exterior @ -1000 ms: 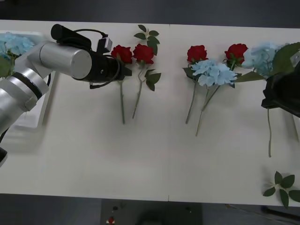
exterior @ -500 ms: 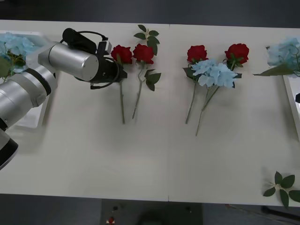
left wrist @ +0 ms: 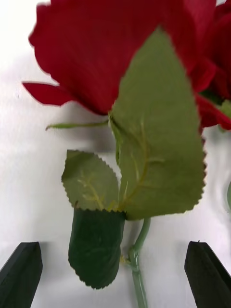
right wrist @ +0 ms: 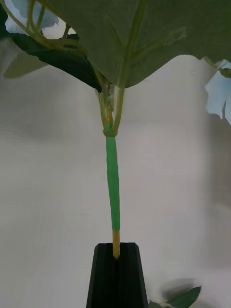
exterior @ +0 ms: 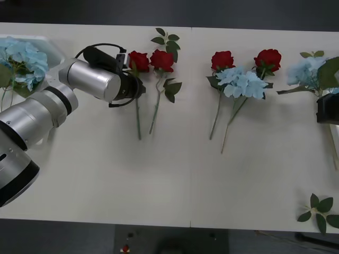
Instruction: Put the red flowers into the right box and the blue flowers into the left box
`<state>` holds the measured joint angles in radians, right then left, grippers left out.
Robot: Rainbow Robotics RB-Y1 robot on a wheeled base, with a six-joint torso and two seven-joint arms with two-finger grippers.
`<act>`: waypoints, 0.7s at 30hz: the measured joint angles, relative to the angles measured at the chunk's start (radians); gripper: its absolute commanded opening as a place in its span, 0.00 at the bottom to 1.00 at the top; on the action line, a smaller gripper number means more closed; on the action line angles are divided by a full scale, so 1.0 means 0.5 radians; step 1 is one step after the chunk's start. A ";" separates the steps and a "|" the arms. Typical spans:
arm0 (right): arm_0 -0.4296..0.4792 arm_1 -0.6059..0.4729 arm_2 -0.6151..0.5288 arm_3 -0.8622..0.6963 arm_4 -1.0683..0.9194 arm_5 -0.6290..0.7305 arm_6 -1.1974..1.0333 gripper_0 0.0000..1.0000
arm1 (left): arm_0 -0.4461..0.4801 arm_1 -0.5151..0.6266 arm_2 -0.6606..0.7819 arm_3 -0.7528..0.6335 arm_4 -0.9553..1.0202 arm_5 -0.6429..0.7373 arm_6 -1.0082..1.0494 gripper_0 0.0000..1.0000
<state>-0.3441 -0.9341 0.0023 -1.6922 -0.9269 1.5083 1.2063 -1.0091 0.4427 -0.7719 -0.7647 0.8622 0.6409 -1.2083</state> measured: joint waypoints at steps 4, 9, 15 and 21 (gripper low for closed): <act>0.000 0.000 0.181 0.000 0.253 -0.063 0.002 0.00 | 0.000 0.000 0.000 0.000 -0.026 -0.019 0.000 0.83; 0.000 0.064 0.242 0.011 0.500 -0.088 0.003 0.00 | 0.000 0.000 0.000 0.000 -0.132 -0.019 0.000 0.81; 0.000 0.221 0.233 0.105 0.689 -0.193 0.003 0.00 | 0.000 0.000 -0.001 0.000 -0.233 -0.019 0.000 0.80; 0.000 0.224 0.434 0.221 0.699 -0.395 0.002 0.00 | 0.000 0.000 -0.088 0.000 -0.280 -0.019 0.000 0.80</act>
<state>-0.3441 -0.8222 0.2192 -1.5817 -0.5773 1.3108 1.2076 -1.0091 0.4426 -0.8159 -0.7647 0.7222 0.6316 -1.2082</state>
